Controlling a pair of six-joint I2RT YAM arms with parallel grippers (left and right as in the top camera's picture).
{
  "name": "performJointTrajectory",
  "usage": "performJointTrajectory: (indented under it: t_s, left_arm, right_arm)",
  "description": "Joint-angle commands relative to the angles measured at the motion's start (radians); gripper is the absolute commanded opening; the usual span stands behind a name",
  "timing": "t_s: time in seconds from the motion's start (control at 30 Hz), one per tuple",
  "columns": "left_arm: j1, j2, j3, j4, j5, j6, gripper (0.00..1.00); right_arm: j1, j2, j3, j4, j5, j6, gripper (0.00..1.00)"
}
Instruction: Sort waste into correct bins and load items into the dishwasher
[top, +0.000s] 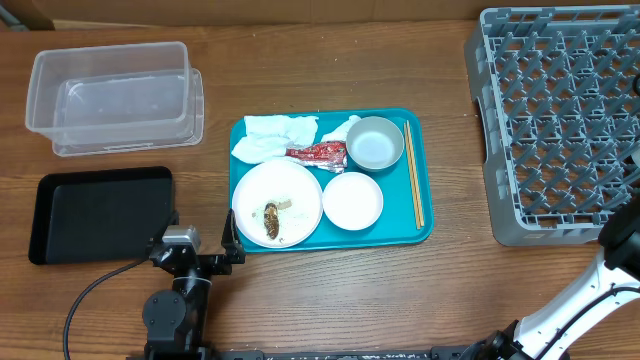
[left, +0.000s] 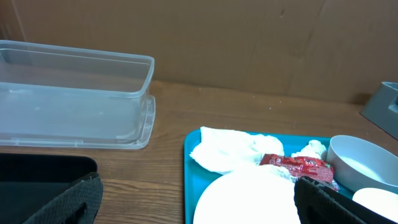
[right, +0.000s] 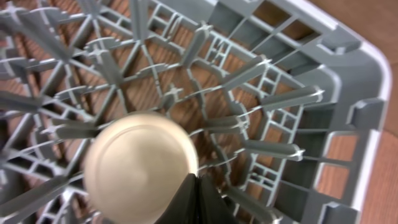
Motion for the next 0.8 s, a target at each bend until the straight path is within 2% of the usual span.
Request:
performJointTrajectory:
  t_s: [0.0, 0.13, 0.3, 0.4, 0.43, 0.47, 0.57, 0.6, 0.67, 0.73, 0.77]
  left_arm:
    - [0.008, -0.008, -0.004, -0.001, -0.004, 0.011, 1.0]
    - [0.008, -0.008, -0.004, -0.001, -0.004, 0.011, 1.0]
    - [0.008, -0.008, -0.004, -0.001, -0.004, 0.011, 1.0]
    - [0.008, -0.008, -0.004, -0.001, -0.004, 0.011, 1.0]
    - [0.008, -0.008, -0.004, -0.001, -0.004, 0.011, 1.0]
    - [0.008, -0.008, -0.004, -0.001, -0.004, 0.011, 1.0]
    - [0.008, -0.008, -0.004, -0.001, -0.004, 0.011, 1.0]
    - [0.008, -0.008, -0.004, -0.001, -0.004, 0.011, 1.0]
    - [0.008, -0.008, -0.004, -0.001, -0.004, 0.011, 1.0]
    - [0.008, -0.008, -0.004, -0.001, -0.004, 0.011, 1.0]
    - [0.008, -0.008, -0.004, -0.001, -0.004, 0.011, 1.0]
  right_arm:
    - [0.005, -0.072, -0.005, 0.011, -0.096, 0.02, 0.04]
    - [0.007, -0.146, -0.005, 0.038, -0.242, 0.032, 0.04]
    - [0.007, -0.313, -0.005, 0.062, -0.612, 0.16, 0.04]
    - [0.008, -0.393, -0.005, 0.068, -0.922, 0.177, 0.04]
    - [0.016, -0.432, -0.005, 0.064, -1.112, 0.177, 0.05]
    - [0.022, -0.445, -0.005, 0.056, -1.185, 0.176, 0.08]
    - [0.071, -0.472, -0.005, -0.006, -1.376, 0.157, 0.19]
    - [0.095, -0.473, -0.005, -0.032, -1.408, 0.131, 0.27]
    - [0.164, -0.473, -0.006, -0.099, -1.43, 0.062, 0.45]
    - [0.251, -0.47, -0.006, -0.167, -1.41, -0.01, 0.59]
    - [0.296, -0.469, -0.006, -0.195, -1.393, -0.037, 0.75]
